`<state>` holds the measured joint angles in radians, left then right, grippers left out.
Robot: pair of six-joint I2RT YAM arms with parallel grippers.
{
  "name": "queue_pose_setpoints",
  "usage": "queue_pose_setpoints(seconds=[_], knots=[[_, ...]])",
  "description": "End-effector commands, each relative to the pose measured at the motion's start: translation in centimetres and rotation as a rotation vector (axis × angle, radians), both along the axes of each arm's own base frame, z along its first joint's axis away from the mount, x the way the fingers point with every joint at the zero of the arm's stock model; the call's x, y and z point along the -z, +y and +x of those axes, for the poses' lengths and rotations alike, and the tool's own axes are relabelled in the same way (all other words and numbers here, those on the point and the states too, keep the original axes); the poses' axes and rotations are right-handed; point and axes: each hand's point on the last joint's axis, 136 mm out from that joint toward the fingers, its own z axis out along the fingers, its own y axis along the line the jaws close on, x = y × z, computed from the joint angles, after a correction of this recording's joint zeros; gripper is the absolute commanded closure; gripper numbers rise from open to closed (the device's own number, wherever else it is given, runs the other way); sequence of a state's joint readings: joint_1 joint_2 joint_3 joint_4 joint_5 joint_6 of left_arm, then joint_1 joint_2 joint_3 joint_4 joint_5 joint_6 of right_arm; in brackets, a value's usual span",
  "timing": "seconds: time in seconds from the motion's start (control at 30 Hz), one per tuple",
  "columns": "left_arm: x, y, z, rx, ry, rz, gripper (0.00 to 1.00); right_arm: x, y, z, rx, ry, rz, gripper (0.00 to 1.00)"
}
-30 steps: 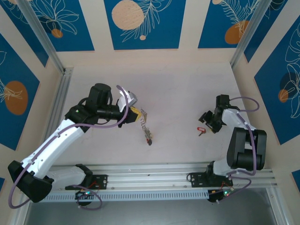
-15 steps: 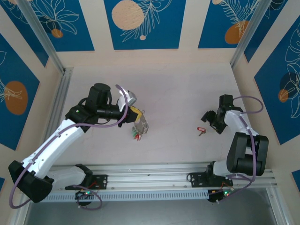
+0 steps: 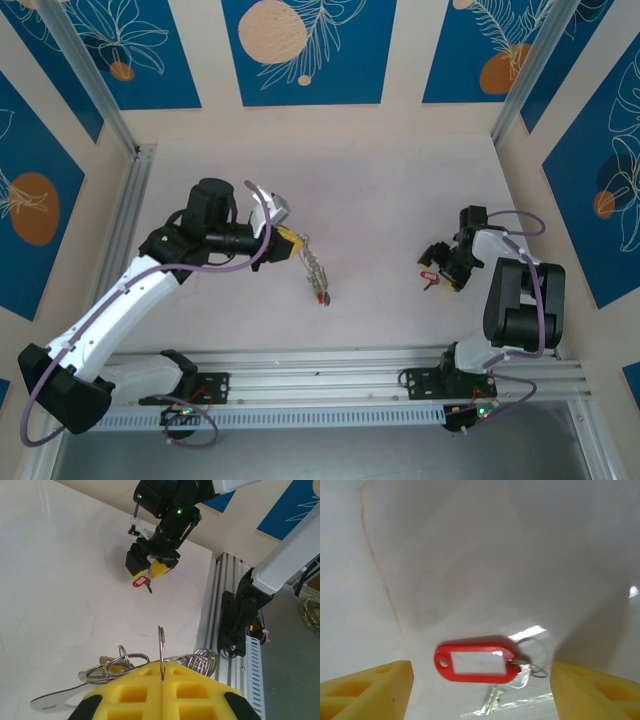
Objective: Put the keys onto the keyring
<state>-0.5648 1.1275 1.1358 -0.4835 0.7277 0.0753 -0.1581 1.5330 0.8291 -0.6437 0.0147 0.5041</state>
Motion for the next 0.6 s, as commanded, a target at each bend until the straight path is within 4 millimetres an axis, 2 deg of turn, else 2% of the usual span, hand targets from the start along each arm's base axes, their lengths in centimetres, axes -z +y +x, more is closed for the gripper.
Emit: queue_pose_setpoints(seconds=[0.0,0.27,0.57], knots=[[-2.9,0.1,-0.7,0.031,-0.066,-0.091,1.00,0.0,1.6,-0.5,-0.044,0.023,0.040,0.28],[-2.7,0.1,-0.5,0.031,-0.054,-0.094,1.00,-0.7,5.6,-0.6,-0.153,0.017,0.031,0.33],[-2.7,0.1,-0.2,0.029,-0.041,-0.106,1.00,-1.8,12.4,-0.5,-0.370,-0.053,0.009,0.33]])
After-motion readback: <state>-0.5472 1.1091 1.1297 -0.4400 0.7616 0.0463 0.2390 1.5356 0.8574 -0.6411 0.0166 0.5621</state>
